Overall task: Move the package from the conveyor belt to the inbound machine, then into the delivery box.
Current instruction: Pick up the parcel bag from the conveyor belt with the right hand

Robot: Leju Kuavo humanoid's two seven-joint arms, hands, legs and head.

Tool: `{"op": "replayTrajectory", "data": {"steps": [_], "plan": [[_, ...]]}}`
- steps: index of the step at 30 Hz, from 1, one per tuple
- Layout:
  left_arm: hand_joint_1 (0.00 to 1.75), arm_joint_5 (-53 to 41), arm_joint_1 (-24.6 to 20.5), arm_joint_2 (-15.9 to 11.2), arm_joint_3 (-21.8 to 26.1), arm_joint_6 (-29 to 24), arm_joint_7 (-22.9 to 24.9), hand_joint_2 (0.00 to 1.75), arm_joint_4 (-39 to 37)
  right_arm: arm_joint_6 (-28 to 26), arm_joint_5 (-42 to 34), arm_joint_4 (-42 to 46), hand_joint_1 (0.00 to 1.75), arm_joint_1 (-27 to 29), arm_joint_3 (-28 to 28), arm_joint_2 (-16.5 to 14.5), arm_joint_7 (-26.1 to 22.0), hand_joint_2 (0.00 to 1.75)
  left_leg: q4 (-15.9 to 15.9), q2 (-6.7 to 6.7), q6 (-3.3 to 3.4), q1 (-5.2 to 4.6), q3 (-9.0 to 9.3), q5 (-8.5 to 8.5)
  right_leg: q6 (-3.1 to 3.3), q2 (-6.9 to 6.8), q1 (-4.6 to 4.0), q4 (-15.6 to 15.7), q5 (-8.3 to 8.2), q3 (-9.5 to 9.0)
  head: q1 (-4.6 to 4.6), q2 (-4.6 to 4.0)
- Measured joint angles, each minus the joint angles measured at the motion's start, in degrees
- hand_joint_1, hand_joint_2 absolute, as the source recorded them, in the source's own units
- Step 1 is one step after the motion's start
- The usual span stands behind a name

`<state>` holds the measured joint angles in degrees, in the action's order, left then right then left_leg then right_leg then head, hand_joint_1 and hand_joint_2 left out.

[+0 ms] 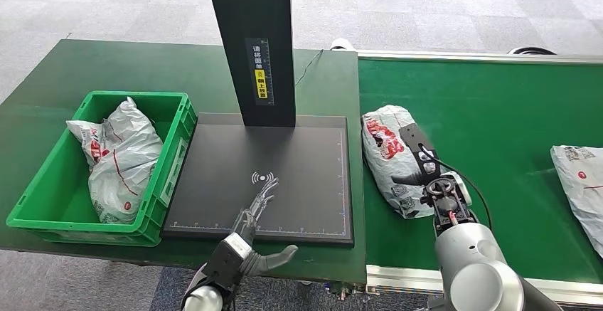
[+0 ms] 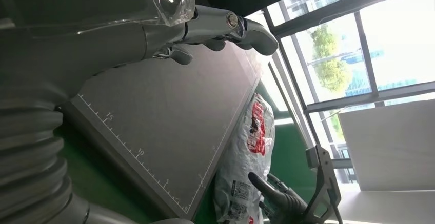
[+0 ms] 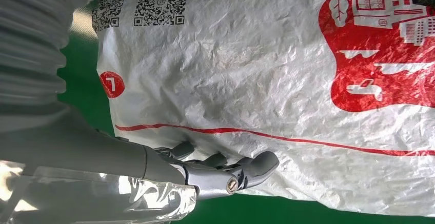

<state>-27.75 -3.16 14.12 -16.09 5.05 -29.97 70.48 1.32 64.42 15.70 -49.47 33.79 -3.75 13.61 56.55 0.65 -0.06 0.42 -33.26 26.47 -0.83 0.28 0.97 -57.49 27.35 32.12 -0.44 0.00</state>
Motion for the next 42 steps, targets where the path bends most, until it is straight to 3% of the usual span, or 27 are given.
{"op": "replayTrajectory", "data": {"steps": [17,30,37,41,42], "plan": [[0.00,0.0,-0.8,0.1,-0.2,0.0,0.0,1.75,-0.9,0.7,0.1,-0.1,0.00,0.0,2.8,-0.4,0.6,1.75,0.0,0.00,0.00,0.00,0.00,0.00,0.00,0.00,0.00,0.0,0.00,0.00,0.00,0.01],[0.00,0.6,-5.2,1.3,-0.4,1.0,0.9,1.75,-4.7,12.6,12.3,-0.1,0.00,-2.1,1.2,-0.4,21.7,1.75,0.0,0.03,0.01,0.00,0.04,-0.01,0.00,-0.04,0.00,0.0,0.00,-0.06,0.00,0.00],[0.00,1.0,-5.6,1.4,-0.5,0.7,1.1,1.75,-6.0,13.4,14.7,-0.3,0.00,-1.9,0.3,-0.5,22.1,1.75,0.0,0.02,0.01,0.00,0.03,-0.01,0.00,-0.04,0.00,0.0,0.00,-0.06,0.00,0.01],[0.00,1.0,-6.1,1.4,-0.5,0.5,1.1,1.75,-6.6,14.7,16.0,-0.3,1.75,-2.1,0.2,-0.5,23.0,1.75,0.0,0.02,0.01,0.00,0.04,-0.02,0.00,-0.04,0.00,0.0,0.00,-0.08,0.00,0.01],[0.00,1.0,-6.2,1.4,-0.5,0.4,1.1,1.75,-6.7,15.1,16.5,-0.3,1.75,-2.1,0.2,-0.5,23.2,1.75,0.0,0.02,0.01,0.00,0.05,-0.02,0.00,-0.04,0.00,0.0,0.00,-0.09,0.00,0.01]]}}
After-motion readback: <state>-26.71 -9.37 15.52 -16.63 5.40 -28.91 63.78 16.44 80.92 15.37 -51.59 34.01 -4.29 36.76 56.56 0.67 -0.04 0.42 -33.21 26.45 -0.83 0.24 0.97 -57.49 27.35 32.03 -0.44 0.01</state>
